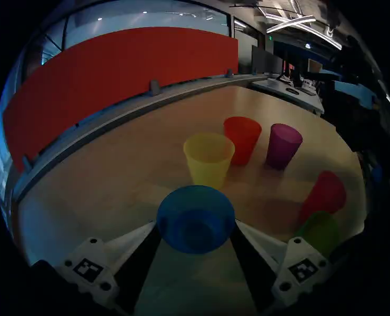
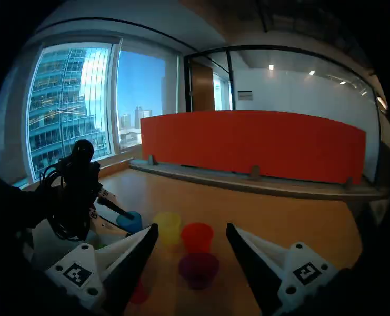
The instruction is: Pour water
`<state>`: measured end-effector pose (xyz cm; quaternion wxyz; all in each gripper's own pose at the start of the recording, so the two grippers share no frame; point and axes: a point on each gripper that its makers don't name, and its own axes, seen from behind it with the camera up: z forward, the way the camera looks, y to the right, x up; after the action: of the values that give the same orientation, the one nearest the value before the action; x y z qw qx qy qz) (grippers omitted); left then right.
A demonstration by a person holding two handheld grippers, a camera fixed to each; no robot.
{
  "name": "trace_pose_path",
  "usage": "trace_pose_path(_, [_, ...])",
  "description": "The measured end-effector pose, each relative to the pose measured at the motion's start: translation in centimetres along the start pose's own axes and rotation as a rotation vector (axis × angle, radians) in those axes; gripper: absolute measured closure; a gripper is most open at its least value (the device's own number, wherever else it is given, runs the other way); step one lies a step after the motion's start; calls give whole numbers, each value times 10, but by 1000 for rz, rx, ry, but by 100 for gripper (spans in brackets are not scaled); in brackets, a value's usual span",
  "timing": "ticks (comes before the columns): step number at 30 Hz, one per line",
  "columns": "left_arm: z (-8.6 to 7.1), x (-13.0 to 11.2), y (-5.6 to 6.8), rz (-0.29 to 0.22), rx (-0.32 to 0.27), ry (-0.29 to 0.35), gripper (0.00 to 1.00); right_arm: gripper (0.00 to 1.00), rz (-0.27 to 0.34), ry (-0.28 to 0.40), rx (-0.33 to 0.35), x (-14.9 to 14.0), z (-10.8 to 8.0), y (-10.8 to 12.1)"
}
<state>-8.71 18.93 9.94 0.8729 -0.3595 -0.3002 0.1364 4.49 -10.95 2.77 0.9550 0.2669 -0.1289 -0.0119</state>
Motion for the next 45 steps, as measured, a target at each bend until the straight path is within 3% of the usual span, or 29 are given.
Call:
trace_pose_path(9, [-5,6,-3,-1,7,19,14,0,-3,3,-2,3,-2,0])
trace_pose_path(17, [-21,27,-3,-7,12,67,15,0,-10,9,2,9,-4,-6])
trace_pose_path(24, [-42,48,-3,-11,26,125,14,0,-25,15,5,15,-8,-11])
trace_pose_path(45, [-112,119,-20,-29,93,358,15,0,-65,29,19,26,-15,-25])
